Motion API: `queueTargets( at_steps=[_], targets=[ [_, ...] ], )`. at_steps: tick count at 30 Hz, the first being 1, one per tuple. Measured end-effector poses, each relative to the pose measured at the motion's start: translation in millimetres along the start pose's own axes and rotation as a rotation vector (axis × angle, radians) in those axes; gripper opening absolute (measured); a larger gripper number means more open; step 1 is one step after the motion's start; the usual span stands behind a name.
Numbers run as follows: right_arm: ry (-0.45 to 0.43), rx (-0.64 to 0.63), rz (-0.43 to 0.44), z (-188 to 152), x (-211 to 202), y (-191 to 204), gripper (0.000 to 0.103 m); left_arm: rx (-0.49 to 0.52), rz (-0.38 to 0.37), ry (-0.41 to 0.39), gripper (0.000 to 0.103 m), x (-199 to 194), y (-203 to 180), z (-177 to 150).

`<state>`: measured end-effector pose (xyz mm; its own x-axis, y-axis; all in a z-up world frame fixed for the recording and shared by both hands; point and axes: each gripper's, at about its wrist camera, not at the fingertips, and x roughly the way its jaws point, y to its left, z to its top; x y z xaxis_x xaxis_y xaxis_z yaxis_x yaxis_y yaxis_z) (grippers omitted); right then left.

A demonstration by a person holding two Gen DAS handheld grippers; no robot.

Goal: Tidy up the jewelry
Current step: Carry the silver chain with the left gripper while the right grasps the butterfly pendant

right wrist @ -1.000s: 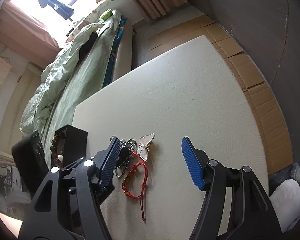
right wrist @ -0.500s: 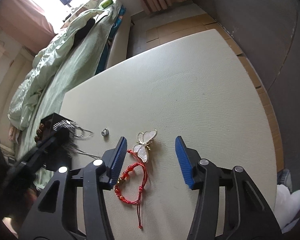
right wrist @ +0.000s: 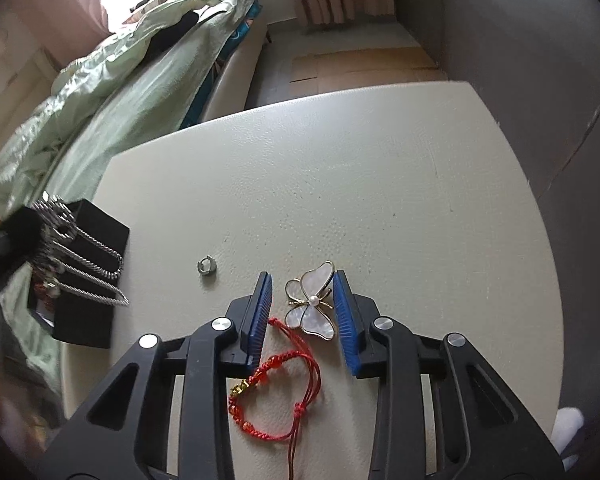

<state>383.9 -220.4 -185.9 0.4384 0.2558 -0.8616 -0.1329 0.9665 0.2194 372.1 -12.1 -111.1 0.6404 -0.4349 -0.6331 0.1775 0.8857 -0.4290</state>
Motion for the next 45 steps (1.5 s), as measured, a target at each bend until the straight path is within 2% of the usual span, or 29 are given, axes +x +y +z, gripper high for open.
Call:
queueTargets(
  at_steps=[8,16,20,31,45],
  targets=[
    [-0.025,-0.171,-0.161,-7,8,27,0.032,-0.019,-0.013,-0.016,0.015,-10,8,2],
    [-0.037,-0.202,-0.169,-10,9,31,0.027,-0.024,-0.009,-0.028,0.015,-17,8,4],
    [-0.029,-0.149,-0.098,-8,2,22,0.026,-0.026,-0.002,-0.039,0.015,-21,6,6],
    [-0.083,-0.053,0.085,4,-27,20,0.026,-0.013,0.05,-0.083,0.015,-49,5,15],
    [-0.236,-0.125,0.269,0,-71,55,0.026,-0.009,0.173,-0.116,0.015,-96,27,17]
  ],
)
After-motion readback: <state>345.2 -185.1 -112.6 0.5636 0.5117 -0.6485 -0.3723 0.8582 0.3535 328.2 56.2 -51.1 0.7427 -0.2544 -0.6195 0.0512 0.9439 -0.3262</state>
